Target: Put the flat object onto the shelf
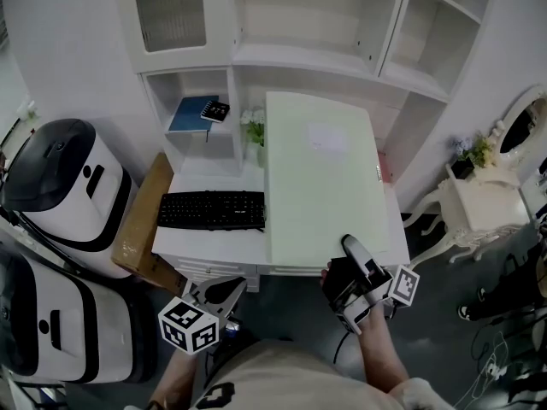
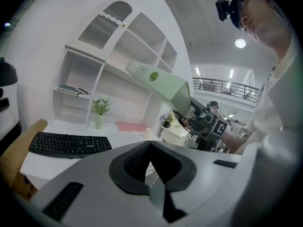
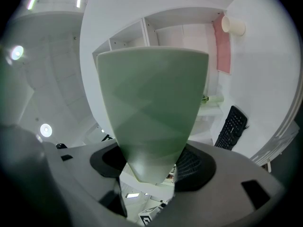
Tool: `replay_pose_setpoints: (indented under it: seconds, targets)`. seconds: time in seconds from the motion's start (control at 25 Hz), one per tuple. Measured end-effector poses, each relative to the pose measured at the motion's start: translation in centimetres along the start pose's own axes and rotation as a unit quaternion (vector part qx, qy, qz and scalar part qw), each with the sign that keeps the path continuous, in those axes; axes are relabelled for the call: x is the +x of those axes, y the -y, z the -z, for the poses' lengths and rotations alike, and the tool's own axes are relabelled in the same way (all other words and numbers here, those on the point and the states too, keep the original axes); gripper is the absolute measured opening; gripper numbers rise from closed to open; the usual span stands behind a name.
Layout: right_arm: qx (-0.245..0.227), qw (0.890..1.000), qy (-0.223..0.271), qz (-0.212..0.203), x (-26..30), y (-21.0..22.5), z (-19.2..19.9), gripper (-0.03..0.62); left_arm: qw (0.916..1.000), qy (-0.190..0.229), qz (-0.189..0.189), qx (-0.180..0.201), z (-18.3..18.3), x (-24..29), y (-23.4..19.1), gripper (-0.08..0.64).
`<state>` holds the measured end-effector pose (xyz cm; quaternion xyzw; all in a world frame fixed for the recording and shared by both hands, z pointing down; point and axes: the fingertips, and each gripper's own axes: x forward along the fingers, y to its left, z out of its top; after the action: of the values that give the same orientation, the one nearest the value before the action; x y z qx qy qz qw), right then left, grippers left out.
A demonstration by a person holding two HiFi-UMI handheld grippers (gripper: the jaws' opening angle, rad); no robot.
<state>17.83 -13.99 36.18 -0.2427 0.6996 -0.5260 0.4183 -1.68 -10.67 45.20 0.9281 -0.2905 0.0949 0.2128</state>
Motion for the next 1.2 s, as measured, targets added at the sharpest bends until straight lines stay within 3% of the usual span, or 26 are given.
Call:
replay_pose_setpoints:
  seconds: [1.2]
  targets:
    - [-0.017,1.000,0.000,-0.027,4.0,-3.2,-0.1,0.293,0.9999,0.006,0.013,0.004,-0.6,-1.4,-1.2,0.014]
